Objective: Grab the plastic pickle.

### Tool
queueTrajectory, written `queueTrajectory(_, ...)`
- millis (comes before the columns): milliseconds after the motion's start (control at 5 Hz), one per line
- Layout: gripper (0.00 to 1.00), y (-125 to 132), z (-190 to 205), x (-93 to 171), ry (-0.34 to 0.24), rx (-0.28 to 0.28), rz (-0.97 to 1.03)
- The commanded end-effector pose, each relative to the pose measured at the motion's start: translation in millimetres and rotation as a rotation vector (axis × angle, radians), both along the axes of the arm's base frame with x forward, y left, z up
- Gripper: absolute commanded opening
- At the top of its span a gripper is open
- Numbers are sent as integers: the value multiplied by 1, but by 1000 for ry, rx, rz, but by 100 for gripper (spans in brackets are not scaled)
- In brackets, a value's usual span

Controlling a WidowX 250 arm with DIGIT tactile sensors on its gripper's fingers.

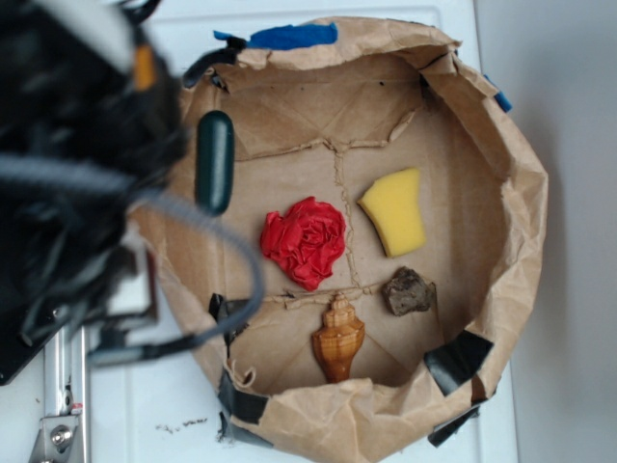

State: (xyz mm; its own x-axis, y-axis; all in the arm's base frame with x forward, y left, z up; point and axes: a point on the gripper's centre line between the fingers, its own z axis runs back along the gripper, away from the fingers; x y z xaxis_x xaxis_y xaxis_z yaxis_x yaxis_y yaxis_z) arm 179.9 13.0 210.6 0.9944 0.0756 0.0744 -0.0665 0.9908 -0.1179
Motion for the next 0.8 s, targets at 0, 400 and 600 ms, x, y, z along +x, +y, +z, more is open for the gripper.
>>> queueTrajectory(0, 100, 1, 0, 69, -47, -40, -163)
queueTrajectory(400, 100, -30, -10, 77, -75, 48, -425)
queueTrajectory(600, 100, -30, -10, 77, -75, 48, -425)
